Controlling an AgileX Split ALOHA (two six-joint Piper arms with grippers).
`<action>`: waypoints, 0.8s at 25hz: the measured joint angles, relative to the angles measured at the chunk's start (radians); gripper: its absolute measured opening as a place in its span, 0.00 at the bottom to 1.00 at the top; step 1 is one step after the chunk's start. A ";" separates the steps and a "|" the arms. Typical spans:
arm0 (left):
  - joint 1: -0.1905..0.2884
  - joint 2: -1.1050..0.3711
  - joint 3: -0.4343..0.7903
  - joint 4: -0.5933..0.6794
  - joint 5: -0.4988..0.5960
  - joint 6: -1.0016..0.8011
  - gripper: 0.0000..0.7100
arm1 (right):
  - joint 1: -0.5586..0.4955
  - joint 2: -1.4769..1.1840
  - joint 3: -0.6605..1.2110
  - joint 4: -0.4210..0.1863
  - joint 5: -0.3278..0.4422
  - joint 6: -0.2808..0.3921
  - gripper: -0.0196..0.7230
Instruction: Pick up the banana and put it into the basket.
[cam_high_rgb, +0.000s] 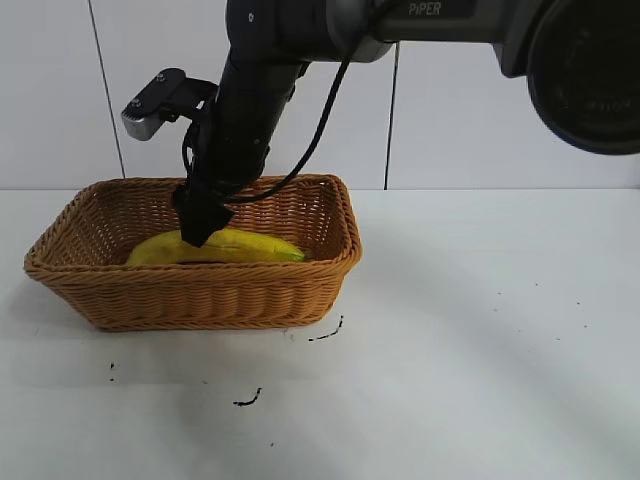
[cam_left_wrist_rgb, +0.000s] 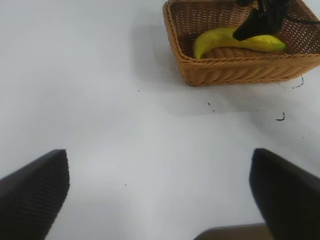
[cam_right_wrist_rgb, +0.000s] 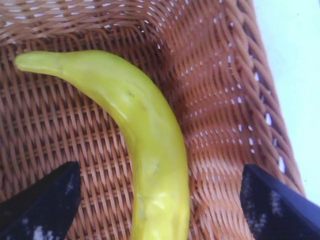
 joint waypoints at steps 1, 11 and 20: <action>0.000 0.000 0.000 0.000 0.000 0.000 0.98 | 0.000 -0.023 0.000 -0.014 0.001 0.043 0.87; 0.000 0.000 0.000 0.000 0.000 0.000 0.98 | -0.139 -0.164 -0.005 -0.114 0.176 0.565 0.87; 0.000 0.000 0.000 0.000 0.000 0.000 0.98 | -0.454 -0.164 -0.005 -0.119 0.303 0.594 0.87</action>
